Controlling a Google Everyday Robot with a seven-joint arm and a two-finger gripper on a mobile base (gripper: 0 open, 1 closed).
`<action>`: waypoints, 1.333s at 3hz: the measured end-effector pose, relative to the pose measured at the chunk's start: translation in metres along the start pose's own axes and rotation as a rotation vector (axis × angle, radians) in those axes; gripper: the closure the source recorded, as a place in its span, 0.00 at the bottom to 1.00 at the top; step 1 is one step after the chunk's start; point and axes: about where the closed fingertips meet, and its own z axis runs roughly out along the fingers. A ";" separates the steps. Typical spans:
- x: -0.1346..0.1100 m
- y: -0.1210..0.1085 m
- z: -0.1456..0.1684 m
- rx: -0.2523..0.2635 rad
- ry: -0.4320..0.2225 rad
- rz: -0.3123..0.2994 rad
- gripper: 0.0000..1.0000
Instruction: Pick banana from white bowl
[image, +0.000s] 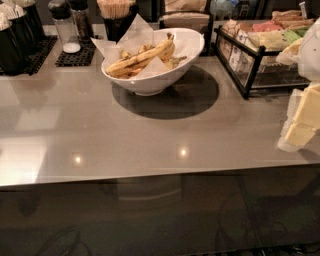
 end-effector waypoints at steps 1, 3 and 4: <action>-0.002 -0.001 -0.001 0.001 -0.008 0.000 0.00; -0.078 -0.048 0.005 -0.033 -0.185 -0.177 0.00; -0.135 -0.076 0.005 -0.064 -0.298 -0.305 0.00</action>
Offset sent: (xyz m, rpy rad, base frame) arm 0.0621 0.0554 0.0208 0.1321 -0.0486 0.1894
